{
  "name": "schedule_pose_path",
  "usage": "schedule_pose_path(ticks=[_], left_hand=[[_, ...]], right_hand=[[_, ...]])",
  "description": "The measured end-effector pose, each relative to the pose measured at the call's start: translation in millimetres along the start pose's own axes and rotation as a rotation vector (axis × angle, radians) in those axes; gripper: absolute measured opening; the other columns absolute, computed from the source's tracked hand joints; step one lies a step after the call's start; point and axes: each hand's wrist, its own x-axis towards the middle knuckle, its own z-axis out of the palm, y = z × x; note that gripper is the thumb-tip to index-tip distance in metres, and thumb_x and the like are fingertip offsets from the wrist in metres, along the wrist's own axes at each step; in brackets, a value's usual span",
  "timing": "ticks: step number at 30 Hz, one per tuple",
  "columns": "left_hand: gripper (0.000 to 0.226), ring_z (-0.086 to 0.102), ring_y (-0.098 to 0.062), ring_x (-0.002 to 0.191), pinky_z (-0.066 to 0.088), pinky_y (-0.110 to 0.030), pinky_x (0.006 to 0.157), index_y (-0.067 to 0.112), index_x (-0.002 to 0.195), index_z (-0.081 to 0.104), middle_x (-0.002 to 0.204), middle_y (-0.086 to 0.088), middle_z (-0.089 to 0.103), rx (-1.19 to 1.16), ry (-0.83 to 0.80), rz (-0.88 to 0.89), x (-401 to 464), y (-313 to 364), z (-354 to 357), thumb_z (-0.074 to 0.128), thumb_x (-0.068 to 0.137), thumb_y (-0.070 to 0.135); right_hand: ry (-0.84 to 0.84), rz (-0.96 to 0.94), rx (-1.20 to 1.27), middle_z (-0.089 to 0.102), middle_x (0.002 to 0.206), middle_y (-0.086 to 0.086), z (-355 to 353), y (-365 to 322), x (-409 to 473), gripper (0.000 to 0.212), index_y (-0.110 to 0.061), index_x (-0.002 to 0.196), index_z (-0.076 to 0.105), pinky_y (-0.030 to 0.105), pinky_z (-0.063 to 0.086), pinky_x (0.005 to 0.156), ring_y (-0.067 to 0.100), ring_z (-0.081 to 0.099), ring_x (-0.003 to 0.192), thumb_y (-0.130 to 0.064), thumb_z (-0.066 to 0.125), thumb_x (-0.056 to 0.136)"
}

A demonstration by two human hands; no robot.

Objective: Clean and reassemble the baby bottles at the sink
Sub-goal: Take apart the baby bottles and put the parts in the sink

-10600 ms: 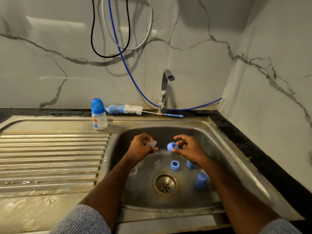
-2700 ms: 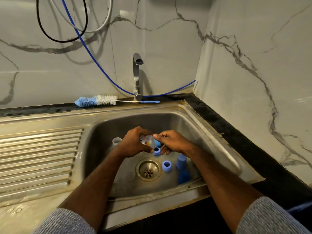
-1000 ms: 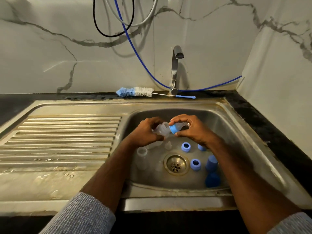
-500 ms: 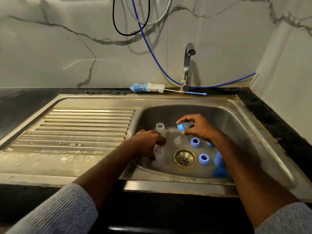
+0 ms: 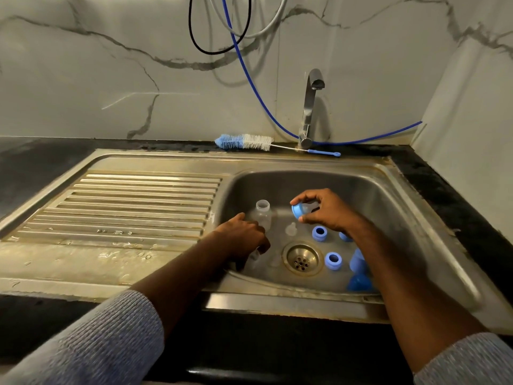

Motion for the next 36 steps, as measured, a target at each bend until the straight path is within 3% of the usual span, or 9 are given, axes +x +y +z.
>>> schedule_pose_path(ticks=[7,11,14,16,19,22,26,32,36], left_hand=[[0.035,0.056,-0.024,0.119,0.03,-0.059,0.108,0.034,0.111,0.063,0.115,0.004,0.062,-0.017,0.0,-0.018,0,-1,0,0.079,0.081,0.026],[0.054,0.052,-0.023,0.123,0.033,-0.053,0.107,0.034,0.116,0.059,0.122,0.004,0.061,-0.032,-0.002,-0.004,-1,-4,-1,0.088,0.071,0.037],[0.067,0.048,-0.018,0.12,0.033,-0.041,0.097,0.035,0.12,0.056,0.12,0.007,0.057,-0.143,0.001,-0.003,-2,-9,-6,0.09,0.063,0.047],[0.07,0.047,-0.013,0.11,0.032,-0.034,0.089,0.036,0.124,0.056,0.111,0.011,0.054,-0.309,0.059,-0.035,-2,-15,-18,0.09,0.064,0.046],[0.057,0.054,-0.012,0.086,0.046,-0.032,0.079,0.025,0.119,0.064,0.093,0.009,0.056,-0.626,0.353,-0.102,3,-22,-40,0.089,0.069,0.029],[0.056,0.062,-0.009,0.09,0.054,-0.029,0.081,0.019,0.124,0.065,0.105,0.007,0.065,-0.924,0.591,-0.14,14,-16,-53,0.087,0.072,0.018],[0.062,0.066,-0.006,0.109,0.055,-0.023,0.093,0.019,0.135,0.061,0.124,0.005,0.068,-1.193,0.614,-0.05,31,-5,-57,0.084,0.078,0.01],[0.06,0.071,-0.021,0.105,0.062,-0.034,0.083,0.009,0.136,0.056,0.121,-0.009,0.069,-1.658,0.692,-0.052,41,-1,-49,0.078,0.081,-0.004],[0.048,0.071,-0.03,0.106,0.061,-0.038,0.085,0.004,0.131,0.058,0.118,-0.015,0.071,-1.852,0.663,-0.015,43,-4,-49,0.07,0.086,-0.008]], right_hand=[[-0.011,0.01,0.011,0.067,0.115,-0.004,1,-3,-4,0.04,-0.027,0.104,0.073,0.016,0.054,0.068,0.013,0.063,0.106,0.0,0.082,0.076],[-0.013,0.012,0.003,0.068,0.116,-0.003,1,-2,-4,0.04,-0.026,0.105,0.074,0.018,0.054,0.072,0.014,0.063,0.108,-0.001,0.082,0.076],[-0.011,0.021,-0.027,0.068,0.116,-0.003,1,-3,-2,0.041,-0.025,0.108,0.074,0.029,0.054,0.09,0.015,0.061,0.112,-0.002,0.083,0.075],[-0.001,0.031,-0.031,0.067,0.116,-0.003,2,-4,-2,0.042,-0.026,0.109,0.073,0.031,0.054,0.091,0.014,0.061,0.111,-0.005,0.085,0.074],[0.035,0.045,0.091,0.067,0.11,-0.001,4,-8,-4,0.043,-0.026,0.109,0.068,0.026,0.058,0.072,0.015,0.066,0.102,-0.011,0.087,0.074],[0.12,0.055,0.199,0.072,0.099,0.002,4,-11,-5,0.035,-0.019,0.103,0.068,0.029,0.059,0.061,0.018,0.073,0.083,-0.015,0.088,0.074],[0.178,0.054,0.377,0.075,0.096,0.011,1,-11,-4,0.031,-0.011,0.104,0.07,0.037,0.063,0.071,0.026,0.075,0.085,-0.01,0.085,0.077],[0.177,0.031,0.586,0.076,0.105,0.01,-4,-5,-1,0.027,-0.013,0.11,0.075,0.031,0.061,0.078,0.028,0.075,0.095,-0.003,0.076,0.085],[0.26,-0.019,0.5,0.076,0.103,0.008,-4,-5,1,0.031,-0.017,0.105,0.077,0.032,0.061,0.077,0.024,0.075,0.095,0.003,0.076,0.082]])
